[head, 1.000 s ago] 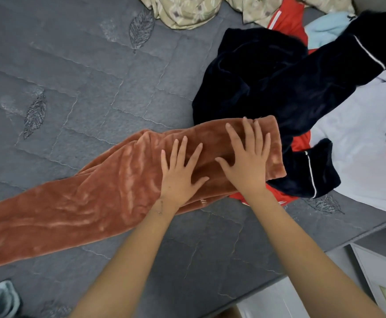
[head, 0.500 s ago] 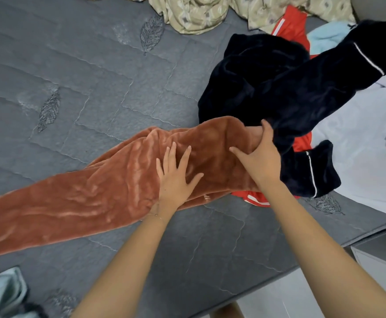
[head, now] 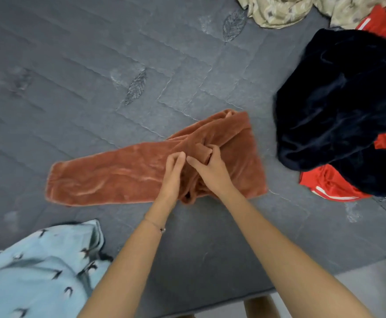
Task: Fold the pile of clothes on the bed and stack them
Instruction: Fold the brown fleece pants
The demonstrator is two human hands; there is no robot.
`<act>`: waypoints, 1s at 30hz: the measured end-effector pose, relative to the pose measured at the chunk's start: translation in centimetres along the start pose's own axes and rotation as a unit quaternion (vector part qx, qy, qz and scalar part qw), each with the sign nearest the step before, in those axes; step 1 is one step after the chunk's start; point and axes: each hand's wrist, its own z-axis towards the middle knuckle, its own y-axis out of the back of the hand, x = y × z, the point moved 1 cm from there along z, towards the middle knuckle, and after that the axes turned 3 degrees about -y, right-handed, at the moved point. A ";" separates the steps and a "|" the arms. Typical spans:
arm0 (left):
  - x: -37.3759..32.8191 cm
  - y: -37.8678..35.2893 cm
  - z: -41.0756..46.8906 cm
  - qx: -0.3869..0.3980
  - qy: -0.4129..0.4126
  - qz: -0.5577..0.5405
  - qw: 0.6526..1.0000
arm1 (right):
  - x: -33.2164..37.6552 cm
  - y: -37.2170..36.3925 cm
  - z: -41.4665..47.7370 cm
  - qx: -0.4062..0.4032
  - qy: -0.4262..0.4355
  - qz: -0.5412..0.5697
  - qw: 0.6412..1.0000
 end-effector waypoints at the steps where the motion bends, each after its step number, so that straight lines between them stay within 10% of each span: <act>1: 0.1 1.8 -0.3 0.011 -0.005 0.008 1.000 | -0.2 -1.9 -0.3 0.023 -0.006 0.004 1.000; 11: -0.4 19.0 -0.1 -0.103 -0.041 0.116 0.987 | 0.1 -16.1 -1.6 0.210 -0.036 0.072 0.974; 17: -2.2 28.2 1.4 -0.182 -0.101 0.134 0.969 | 1.1 -20.0 -0.5 -0.027 0.188 -0.283 0.940; 28: -1.7 34.5 2.9 -0.293 -0.083 0.251 0.919 | -0.9 -21.5 1.3 -0.039 0.199 -0.490 0.848; 30: -1.0 33.8 2.6 -0.296 -0.090 0.399 0.863 | -1.3 -21.3 1.8 -0.015 0.164 -0.509 0.845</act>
